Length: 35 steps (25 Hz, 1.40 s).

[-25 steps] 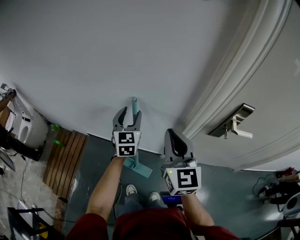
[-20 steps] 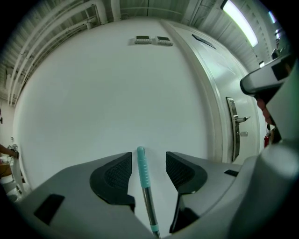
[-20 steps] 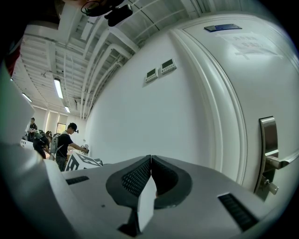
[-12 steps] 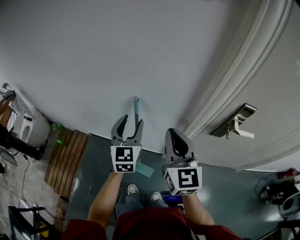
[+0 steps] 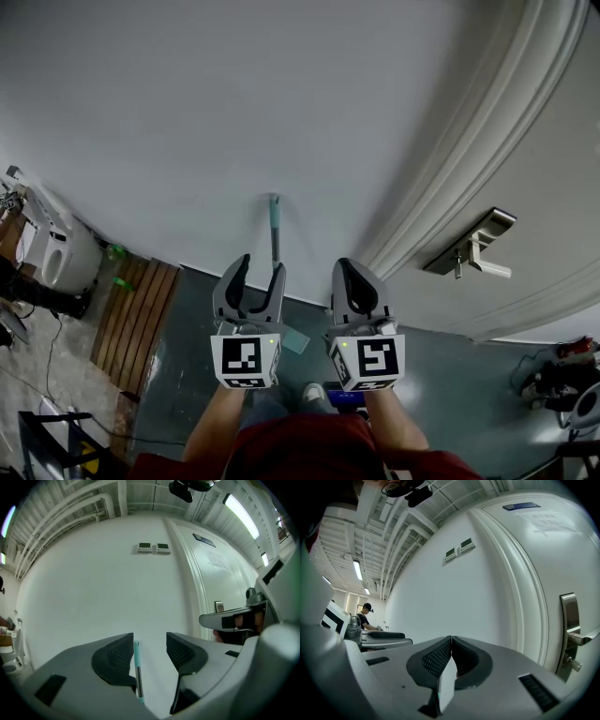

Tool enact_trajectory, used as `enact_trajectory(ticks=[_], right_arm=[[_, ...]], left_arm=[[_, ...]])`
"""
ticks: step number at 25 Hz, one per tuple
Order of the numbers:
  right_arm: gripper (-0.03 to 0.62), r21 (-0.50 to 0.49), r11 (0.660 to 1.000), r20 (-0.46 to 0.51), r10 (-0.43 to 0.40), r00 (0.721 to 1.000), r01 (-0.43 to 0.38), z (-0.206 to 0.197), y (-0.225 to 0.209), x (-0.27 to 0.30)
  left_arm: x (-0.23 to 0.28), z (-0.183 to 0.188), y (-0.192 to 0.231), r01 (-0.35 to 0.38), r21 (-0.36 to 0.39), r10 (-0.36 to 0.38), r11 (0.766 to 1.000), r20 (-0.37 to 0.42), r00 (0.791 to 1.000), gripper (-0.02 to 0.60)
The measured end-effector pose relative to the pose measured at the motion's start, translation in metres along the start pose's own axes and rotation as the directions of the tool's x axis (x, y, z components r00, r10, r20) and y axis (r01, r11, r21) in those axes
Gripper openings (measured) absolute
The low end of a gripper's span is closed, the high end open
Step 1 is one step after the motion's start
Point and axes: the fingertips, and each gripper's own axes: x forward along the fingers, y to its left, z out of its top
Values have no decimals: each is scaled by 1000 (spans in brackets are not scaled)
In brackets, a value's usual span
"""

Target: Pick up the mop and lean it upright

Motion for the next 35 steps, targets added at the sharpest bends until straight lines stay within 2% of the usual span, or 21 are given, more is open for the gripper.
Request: enact_trajectory(ticks=[10,20,27,31,35], right_arm=[[17,5,1000,-4,1,1000,-1,-3,-3,1],[17,11,1000,-4,-5,1000,5,-5,-4,-1],[17,14,1000,-1,-6,1000,6,-4,-6,-1],[17,9,1000,4,3,1000,-3,-1,-4,-1],[17,14,1000,14,3,1000,-4,0,-5,-2]], left_arm=[[-18,-2,4,-29,-62,28,998,-26,999,233],[-19,7,-4,-8,-43,7,999,-11,1000,218],[-18,11,-1,-56,-17,55,998,-14,998,120],[-18,11,4,-77,-17,76,997,-14,997,20],[-19,15,3,-82,-7,82,997,7,997,15]])
